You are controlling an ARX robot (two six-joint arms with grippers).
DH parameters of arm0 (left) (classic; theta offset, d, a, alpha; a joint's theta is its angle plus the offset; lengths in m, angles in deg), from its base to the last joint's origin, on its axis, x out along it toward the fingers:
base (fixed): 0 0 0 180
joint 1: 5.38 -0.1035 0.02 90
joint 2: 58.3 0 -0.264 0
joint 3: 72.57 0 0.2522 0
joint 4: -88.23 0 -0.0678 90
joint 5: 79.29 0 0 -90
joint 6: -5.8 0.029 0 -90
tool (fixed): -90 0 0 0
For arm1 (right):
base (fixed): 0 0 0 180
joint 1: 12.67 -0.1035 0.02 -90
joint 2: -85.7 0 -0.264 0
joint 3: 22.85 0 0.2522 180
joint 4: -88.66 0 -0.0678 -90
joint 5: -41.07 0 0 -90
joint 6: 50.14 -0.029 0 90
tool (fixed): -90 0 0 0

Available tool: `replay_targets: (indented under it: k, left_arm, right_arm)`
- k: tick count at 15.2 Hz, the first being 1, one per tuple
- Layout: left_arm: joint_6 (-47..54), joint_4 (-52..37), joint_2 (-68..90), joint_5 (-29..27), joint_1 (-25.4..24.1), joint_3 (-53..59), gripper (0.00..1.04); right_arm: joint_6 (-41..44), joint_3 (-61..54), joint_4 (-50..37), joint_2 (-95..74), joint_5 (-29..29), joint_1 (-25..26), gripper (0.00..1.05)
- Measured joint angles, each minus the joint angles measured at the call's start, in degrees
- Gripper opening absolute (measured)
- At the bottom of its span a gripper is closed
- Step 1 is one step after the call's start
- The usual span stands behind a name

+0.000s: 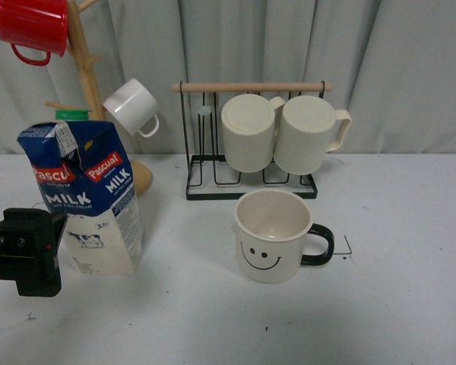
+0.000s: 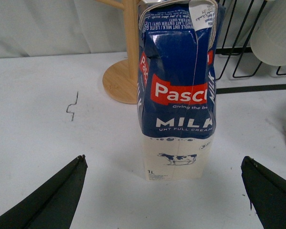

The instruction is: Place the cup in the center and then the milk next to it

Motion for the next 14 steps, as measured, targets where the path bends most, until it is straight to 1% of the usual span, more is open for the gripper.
replay_targets:
  k: [2,3,5,8,14]
  left_arm:
    - [0.0,-1.4,3.7,-0.9,0.0,-1.4,0.98]
    - [-0.7,-1.4,4.1,-0.3,-0.4,-2.0,0.98]
    - [-5.6,-2.7,4.1,3.6,-2.4,-3.6,0.98]
    - [-8.0,-5.8,7.4,5.9,-2.8,-5.9,0.98]
    - [-5.1,-7.2,18.9,3.8,-3.0,-16.1,0.98]
  right_arm:
    - [0.0,0.0,0.0,0.0,0.0,0.0,0.98]
    - [0.0,0.0,0.0,0.0,0.0,0.0,0.98]
    - [0.0,0.0,0.0,0.0,0.0,0.0,0.98]
    - [0.0,0.0,0.0,0.0,0.0,0.0,0.98]
    - [0.0,0.0,0.0,0.0,0.0,0.0,0.98]
